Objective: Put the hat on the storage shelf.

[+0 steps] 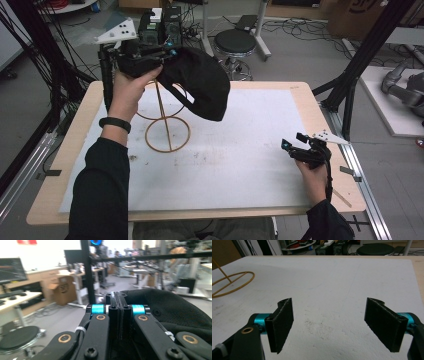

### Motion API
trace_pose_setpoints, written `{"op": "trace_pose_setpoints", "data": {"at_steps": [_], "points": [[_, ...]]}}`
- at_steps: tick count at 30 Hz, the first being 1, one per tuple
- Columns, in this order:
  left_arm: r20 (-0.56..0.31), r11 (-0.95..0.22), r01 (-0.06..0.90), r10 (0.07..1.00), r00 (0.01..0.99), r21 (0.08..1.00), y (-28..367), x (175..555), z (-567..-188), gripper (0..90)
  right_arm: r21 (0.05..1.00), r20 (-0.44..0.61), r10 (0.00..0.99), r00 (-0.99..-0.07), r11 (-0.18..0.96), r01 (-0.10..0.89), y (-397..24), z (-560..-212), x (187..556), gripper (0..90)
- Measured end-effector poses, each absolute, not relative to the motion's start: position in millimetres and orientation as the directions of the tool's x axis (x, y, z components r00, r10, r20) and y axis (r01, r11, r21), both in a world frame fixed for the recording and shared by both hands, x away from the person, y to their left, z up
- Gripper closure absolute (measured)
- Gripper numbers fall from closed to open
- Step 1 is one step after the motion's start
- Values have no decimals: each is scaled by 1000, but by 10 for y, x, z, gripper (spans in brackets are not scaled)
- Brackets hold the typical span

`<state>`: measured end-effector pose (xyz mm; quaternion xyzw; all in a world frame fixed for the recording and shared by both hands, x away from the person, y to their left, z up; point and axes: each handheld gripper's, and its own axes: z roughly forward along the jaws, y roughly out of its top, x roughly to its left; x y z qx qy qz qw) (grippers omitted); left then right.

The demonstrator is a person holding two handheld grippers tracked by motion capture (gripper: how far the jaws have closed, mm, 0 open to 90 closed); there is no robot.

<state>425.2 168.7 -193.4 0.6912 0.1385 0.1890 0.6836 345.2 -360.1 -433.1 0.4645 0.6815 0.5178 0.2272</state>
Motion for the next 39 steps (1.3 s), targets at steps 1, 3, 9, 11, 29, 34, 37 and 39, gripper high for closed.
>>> {"op": "trace_pose_setpoints", "data": {"at_steps": [1, 3, 9, 11, 29, 34, 37, 39], "points": [[73, -23, -70, 460, 885, 997, 1735, 4253, -1933, 891, 917, 171, 868, -466, 34, 399, -3599, -4332, 3452, 226], [71, -9, -76, 481, 874, 997, 1840, 4259, -1950, 891, 915, 171, 868, -467, 36, 402, -3593, -4333, 3451, 227], [15, 43, -44, 522, 853, 998, 2195, 4280, -2112, 891, 914, 168, 868, -467, 40, 404, -3590, -4339, 3455, 228], [13, 41, -42, 548, 836, 998, 2286, 4263, -2166, 891, 914, 168, 869, -466, 40, 404, -3589, -4340, 3455, 228], [-86, 17, 94, 589, 804, 995, 2747, 4195, -2667, 889, 910, 163, 866, -472, 52, 410, -3522, -4345, 3479, 228], [-63, -37, 107, 612, 788, 994, 2716, 4207, -2682, 887, 912, 158, 866, -474, 56, 406, -3514, -4350, 3490, 228], [-55, -73, 125, 608, 792, 989, 2699, 4217, -2710, 887, 913, 160, 866, -475, 53, 405, -3515, -4347, 3489, 228], [-26, -54, 76, 625, 780, 996, 2701, 4176, -2756, 886, 914, 163, 864, -475, 49, 404, -3516, -4344, 3486, 228]]}}
